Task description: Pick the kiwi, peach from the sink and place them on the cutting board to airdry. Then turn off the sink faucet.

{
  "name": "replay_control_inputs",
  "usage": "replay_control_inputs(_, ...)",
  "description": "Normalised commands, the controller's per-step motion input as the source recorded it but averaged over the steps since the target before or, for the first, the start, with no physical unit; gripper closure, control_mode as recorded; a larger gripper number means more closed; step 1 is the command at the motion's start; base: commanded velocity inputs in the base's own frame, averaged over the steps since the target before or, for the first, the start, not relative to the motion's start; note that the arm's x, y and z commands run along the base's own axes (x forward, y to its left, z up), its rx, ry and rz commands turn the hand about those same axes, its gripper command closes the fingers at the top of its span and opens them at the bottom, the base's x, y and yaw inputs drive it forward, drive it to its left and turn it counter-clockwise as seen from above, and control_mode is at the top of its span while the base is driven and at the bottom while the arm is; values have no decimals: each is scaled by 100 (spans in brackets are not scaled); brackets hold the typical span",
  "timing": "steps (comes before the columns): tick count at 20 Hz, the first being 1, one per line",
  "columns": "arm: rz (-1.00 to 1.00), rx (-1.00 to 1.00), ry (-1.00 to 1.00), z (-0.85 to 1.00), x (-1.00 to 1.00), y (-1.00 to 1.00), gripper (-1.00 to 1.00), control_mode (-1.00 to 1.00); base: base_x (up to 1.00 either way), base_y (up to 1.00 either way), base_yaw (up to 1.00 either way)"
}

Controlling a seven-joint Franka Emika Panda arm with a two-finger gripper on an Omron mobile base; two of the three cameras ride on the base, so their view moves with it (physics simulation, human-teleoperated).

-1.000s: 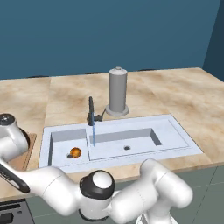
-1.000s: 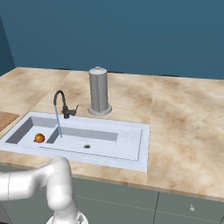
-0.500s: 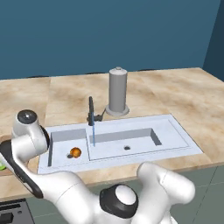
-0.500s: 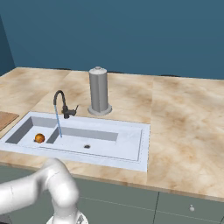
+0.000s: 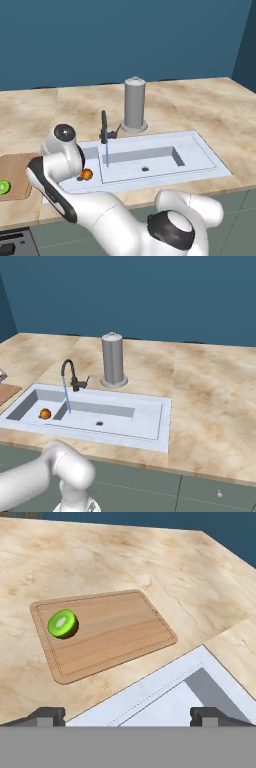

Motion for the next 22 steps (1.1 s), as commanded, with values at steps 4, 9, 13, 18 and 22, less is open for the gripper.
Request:
replay_control_inputs(4, -8, 3, 0, 16, 0, -53, -100, -100, 0, 0, 0)
replay_control_inputs(9, -17, 0, 0, 1, 4, -22, -100, -100, 0, 0, 0)
replay_control_inputs(13, -2, 0, 0, -9, 15, 1, -100, -100, 0, 0, 0)
replay_control_inputs(18, -9, 0, 0, 3, 0, -27, -100, -100, 0, 0, 0)
replay_control_inputs(22, -18, 1, 1, 2, 0, -30, -100, -100, 0, 0, 0)
